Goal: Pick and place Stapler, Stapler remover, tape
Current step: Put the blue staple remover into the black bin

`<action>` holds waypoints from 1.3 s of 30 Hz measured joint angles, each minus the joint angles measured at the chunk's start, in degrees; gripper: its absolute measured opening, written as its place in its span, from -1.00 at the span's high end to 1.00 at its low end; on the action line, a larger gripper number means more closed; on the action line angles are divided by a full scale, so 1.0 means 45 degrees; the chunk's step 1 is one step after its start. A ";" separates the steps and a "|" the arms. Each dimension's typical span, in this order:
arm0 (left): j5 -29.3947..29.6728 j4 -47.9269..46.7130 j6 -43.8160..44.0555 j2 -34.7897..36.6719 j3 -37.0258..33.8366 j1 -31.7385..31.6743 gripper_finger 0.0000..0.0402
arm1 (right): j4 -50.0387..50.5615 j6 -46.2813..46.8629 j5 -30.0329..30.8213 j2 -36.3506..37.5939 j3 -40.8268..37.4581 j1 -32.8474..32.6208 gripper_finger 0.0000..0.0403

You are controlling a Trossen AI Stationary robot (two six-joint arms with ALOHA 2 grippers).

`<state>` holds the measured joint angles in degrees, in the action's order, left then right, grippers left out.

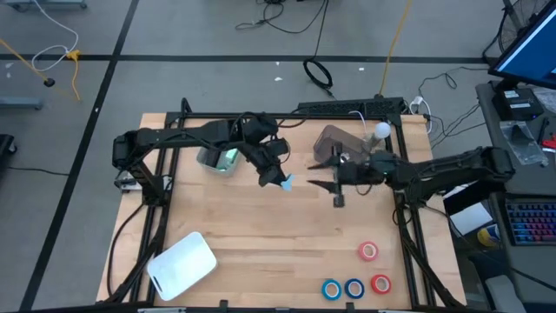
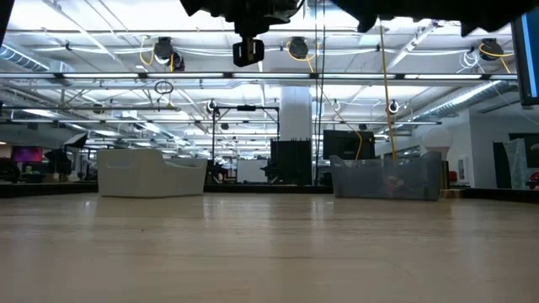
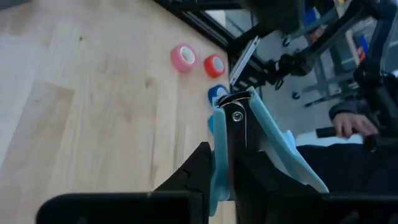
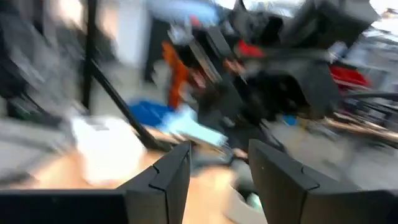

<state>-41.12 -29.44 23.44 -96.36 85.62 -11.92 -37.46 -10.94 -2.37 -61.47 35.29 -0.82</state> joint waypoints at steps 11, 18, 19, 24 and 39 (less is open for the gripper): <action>0.0800 0.0246 0.1332 0.0000 0.0000 0.0100 0.70 | 0.5043 -0.4328 0.1165 -0.0178 0.2081 0.0015 0.07; 0.1925 0.0230 0.1670 -0.0063 0.0000 0.0563 0.77 | 0.5100 -0.5670 0.1137 -0.0181 0.2083 0.0015 -0.06; 0.2176 0.0215 0.1824 -0.0080 0.0000 0.0637 0.75 | 0.5164 -0.5813 0.1137 -0.0181 0.2083 0.0015 -0.07; 0.3518 0.0230 0.2270 -0.0087 0.0000 0.0876 0.67 | 0.5849 -0.6670 0.1136 -0.0326 0.2187 -0.0010 -0.09; 0.5137 -0.0621 0.2958 -0.0087 -0.0003 0.1270 0.72 | 0.8968 -0.9220 0.2804 -0.2389 0.4929 -0.0064 -0.09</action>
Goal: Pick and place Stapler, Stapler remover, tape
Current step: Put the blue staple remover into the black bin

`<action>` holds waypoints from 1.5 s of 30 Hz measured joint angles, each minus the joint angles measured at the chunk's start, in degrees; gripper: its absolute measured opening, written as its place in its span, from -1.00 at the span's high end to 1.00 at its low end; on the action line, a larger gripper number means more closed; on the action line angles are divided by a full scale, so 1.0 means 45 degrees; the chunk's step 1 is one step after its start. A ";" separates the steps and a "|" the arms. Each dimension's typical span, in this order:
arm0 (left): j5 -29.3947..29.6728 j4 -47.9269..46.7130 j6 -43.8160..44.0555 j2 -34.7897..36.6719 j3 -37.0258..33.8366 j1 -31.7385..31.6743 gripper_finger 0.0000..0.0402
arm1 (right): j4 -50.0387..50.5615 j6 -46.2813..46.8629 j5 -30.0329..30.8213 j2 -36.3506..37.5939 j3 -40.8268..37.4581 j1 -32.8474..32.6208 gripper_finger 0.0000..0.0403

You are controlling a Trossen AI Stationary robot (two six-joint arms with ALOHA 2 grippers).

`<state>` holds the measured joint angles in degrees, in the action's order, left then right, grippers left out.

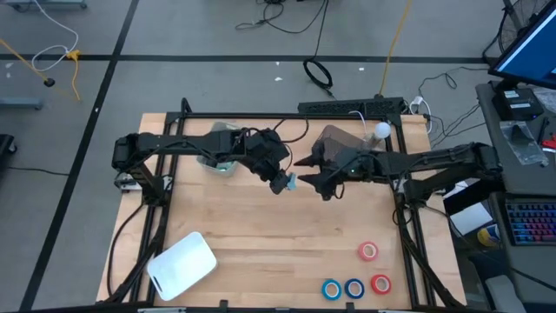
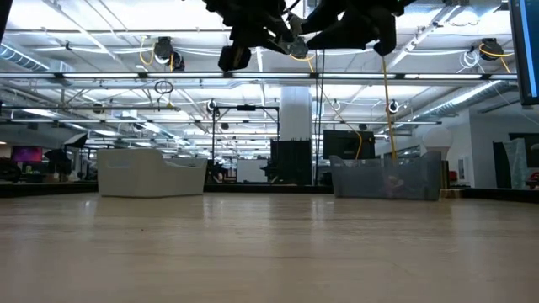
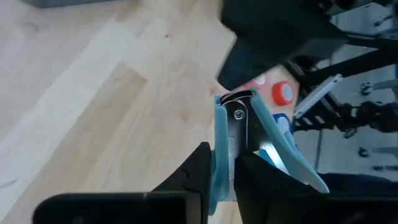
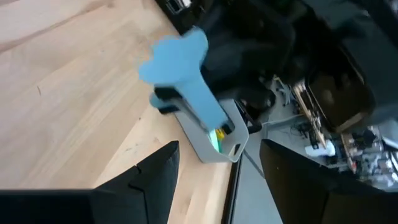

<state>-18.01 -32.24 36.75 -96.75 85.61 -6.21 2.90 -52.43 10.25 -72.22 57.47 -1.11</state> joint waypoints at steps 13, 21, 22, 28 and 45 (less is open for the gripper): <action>0.0290 -0.0112 0.0004 -0.0519 -0.0002 0.0027 0.75 | 0.0081 -0.0992 0.0283 -0.1399 0.0452 -0.0698 -0.06; 0.0017 -0.0239 -0.0028 -0.0704 -0.0007 0.0027 0.69 | 0.0053 -0.1844 0.1095 -0.1557 0.0452 -0.0698 0.12; 0.0017 -0.0231 -0.0044 -0.0704 -0.0007 0.0027 0.68 | 0.0039 -0.1844 0.1095 -0.1557 0.0452 -0.0698 0.15; 0.0077 -0.0219 -0.0044 -0.0703 -0.0007 -0.0020 0.69 | -0.0025 -0.1849 0.1095 -0.1562 0.0447 -0.0753 0.29; 0.0079 -0.0124 0.0170 -0.0675 -0.0007 -0.0201 0.68 | -0.0083 -0.1552 0.1425 -0.1566 0.0409 -0.0951 0.74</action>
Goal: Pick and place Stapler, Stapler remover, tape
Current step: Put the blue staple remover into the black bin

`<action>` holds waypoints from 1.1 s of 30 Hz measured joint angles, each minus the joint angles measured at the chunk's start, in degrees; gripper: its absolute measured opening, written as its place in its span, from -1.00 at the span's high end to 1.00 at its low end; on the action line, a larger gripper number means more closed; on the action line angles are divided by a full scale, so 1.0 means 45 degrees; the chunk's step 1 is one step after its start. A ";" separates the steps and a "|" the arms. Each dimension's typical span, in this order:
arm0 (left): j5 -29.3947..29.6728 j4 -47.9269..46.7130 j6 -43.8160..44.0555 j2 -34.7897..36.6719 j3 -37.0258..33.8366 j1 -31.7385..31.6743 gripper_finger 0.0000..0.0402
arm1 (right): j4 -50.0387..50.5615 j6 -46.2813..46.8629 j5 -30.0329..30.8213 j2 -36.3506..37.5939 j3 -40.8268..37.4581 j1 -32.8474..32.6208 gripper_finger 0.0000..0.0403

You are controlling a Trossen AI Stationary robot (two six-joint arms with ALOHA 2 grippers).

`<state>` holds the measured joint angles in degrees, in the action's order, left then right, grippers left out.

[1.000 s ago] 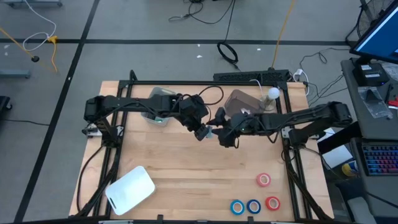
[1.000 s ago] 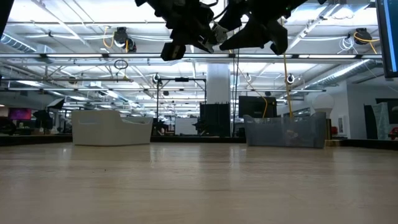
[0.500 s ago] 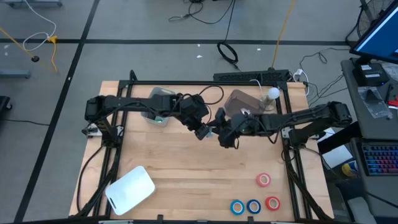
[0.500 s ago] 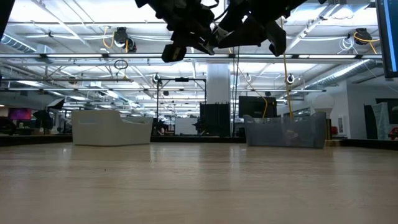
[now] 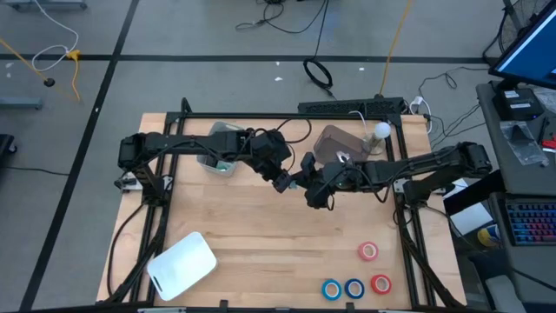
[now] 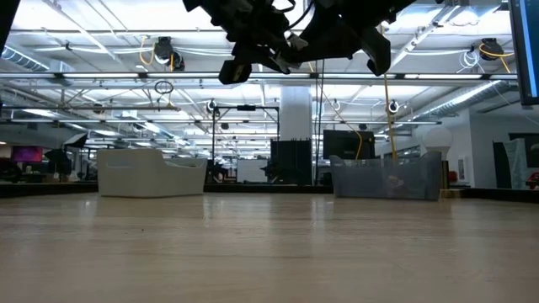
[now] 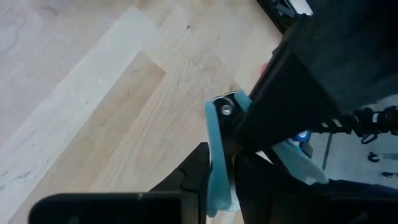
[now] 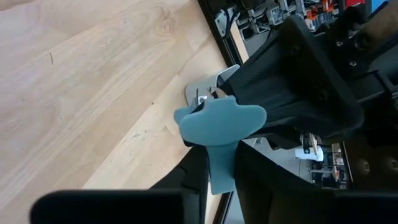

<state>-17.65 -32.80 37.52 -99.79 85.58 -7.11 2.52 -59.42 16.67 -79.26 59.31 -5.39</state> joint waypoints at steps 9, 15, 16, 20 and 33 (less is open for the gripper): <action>0.0055 0.0034 -0.0059 0.0000 0.0000 -0.0015 0.63 | 0.0093 0.0053 0.0587 0.0000 0.0000 -0.0010 0.80; 0.0057 0.0039 -0.0204 0.0000 0.0000 -0.0010 0.55 | 0.0202 0.0078 0.0636 0.0005 0.0019 -0.0009 0.80; 0.0044 0.0039 -0.0209 0.0000 0.0000 -0.0010 0.53 | 0.0243 0.0078 0.0641 0.0006 0.0021 -0.0005 0.80; 0.0044 0.0020 -0.0209 -0.0005 0.0000 -0.0005 0.38 | 0.0522 0.0138 0.0651 0.0014 0.0034 0.0000 0.80; -0.0710 -0.0226 0.0037 -0.0029 -0.0019 0.0000 -0.23 | 0.0650 0.0397 0.0577 0.0034 0.0034 -0.0008 0.80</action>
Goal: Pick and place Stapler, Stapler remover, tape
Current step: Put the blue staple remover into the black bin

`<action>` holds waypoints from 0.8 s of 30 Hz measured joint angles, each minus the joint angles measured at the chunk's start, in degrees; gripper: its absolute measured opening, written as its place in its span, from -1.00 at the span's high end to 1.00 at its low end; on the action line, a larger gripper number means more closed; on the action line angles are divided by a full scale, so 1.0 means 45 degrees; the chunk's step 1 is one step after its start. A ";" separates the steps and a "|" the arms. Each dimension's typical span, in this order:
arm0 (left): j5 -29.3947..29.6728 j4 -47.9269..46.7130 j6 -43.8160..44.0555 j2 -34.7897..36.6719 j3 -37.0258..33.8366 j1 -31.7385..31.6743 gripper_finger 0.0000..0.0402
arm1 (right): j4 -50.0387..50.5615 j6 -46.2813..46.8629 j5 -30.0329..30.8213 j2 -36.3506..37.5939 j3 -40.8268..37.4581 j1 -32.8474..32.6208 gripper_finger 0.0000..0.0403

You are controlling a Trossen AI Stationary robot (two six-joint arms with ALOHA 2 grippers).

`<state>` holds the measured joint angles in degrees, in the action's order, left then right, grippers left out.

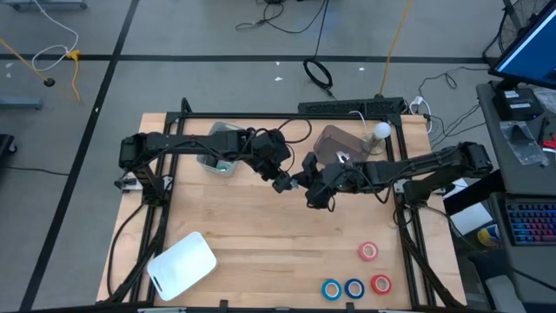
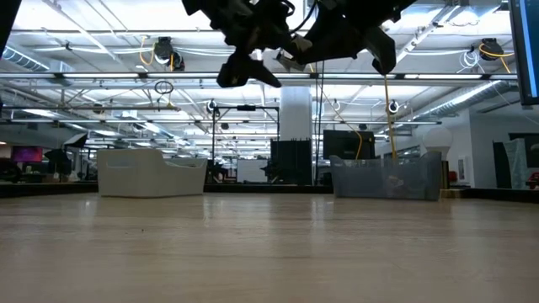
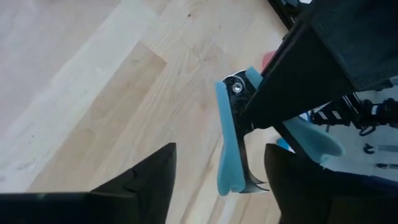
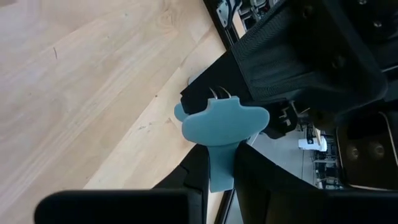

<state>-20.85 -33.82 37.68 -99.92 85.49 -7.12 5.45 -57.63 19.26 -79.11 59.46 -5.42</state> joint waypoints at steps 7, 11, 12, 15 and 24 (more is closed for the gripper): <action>-0.0353 -0.0415 0.0307 0.0000 0.0000 0.0112 -0.34 | 0.0054 0.0365 -0.0062 -0.0005 0.0000 -0.0002 0.80; -0.0352 -0.0405 0.0665 0.0000 0.0000 0.0112 -0.32 | 0.0072 0.0405 -0.0056 -0.0005 0.0000 0.0006 0.80; -0.0302 -0.0376 0.0667 0.0000 0.0000 0.0115 -0.31 | 0.0083 0.0475 -0.0092 -0.0005 0.0000 0.0008 0.80; 0.0158 -0.0356 0.0649 0.0000 0.0000 0.0118 -0.31 | 0.0111 0.0739 -0.0439 -0.0015 0.0000 0.0018 0.80; 0.0532 -0.0210 0.0392 0.0005 0.0024 -0.0631 -0.32 | 0.1042 0.0797 -0.0358 -0.0049 -0.0024 0.0047 0.80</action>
<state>-18.45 -34.76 39.45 -99.90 85.60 -9.96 10.14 -54.04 17.65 -79.33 59.35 -5.21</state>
